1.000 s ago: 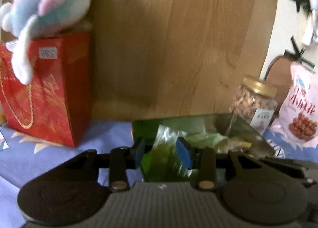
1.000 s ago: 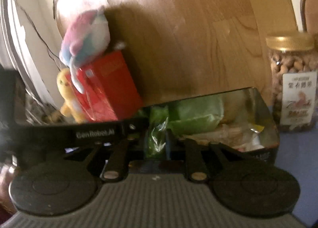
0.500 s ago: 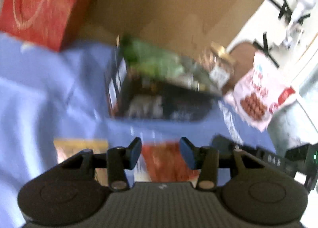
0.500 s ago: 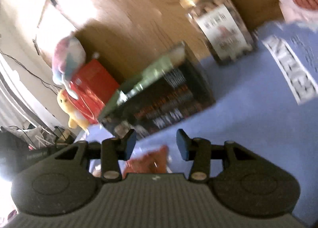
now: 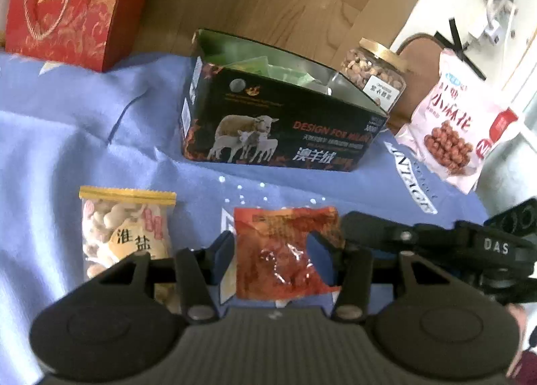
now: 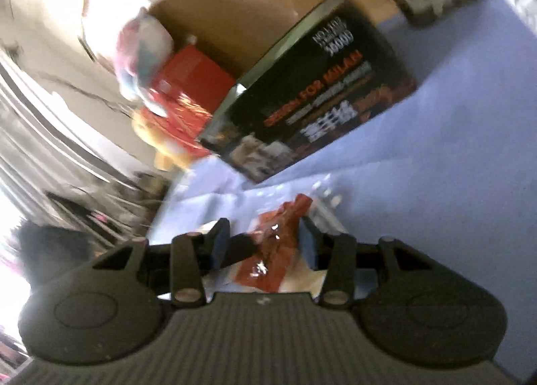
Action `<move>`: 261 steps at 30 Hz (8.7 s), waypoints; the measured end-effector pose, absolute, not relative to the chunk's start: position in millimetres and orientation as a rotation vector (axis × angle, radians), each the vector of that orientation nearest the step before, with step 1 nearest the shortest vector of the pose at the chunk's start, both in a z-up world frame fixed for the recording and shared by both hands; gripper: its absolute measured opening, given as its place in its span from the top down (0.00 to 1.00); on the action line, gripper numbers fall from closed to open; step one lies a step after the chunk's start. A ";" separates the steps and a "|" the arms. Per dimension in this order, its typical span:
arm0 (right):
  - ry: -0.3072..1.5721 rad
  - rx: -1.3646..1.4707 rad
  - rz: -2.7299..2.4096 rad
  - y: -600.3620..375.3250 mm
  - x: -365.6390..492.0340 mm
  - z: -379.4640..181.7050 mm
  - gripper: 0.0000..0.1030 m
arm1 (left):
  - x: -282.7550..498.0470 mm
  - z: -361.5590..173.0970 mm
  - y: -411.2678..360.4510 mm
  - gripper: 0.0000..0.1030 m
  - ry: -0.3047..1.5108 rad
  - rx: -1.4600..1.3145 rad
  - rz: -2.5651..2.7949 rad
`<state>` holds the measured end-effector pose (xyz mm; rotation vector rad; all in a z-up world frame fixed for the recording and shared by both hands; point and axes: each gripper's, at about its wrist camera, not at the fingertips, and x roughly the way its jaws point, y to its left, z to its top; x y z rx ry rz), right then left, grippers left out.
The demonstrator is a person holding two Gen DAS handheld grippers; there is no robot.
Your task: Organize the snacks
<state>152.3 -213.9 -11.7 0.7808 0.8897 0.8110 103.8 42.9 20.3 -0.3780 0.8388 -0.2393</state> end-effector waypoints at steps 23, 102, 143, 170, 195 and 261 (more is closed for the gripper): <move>0.893 0.907 0.814 -230.0 152.2 -15.3 0.86 | 99.2 24.7 62.5 0.10 0.823 -0.573 -0.363; 0.630 -0.231 0.953 -50.5 95.5 23.9 0.62 | 72.9 29.9 104.2 0.57 0.851 -0.456 -0.141; 0.430 0.214 0.256 -216.0 221.4 65.1 0.76 | 177.4 85.5 53.8 0.55 0.621 -0.398 -0.214; 0.460 0.306 0.480 -201.3 95.3 76.4 0.62 | 50.0 84.7 -2.8 0.45 0.706 -0.131 -0.093; 0.404 0.366 0.451 -190.0 -86.0 92.2 0.40 | -92.2 85.9 -17.2 0.10 0.624 -0.035 -0.074; 0.434 0.275 0.347 -179.4 -131.6 115.8 0.00 | -134.3 97.8 -22.9 0.00 0.617 0.101 0.013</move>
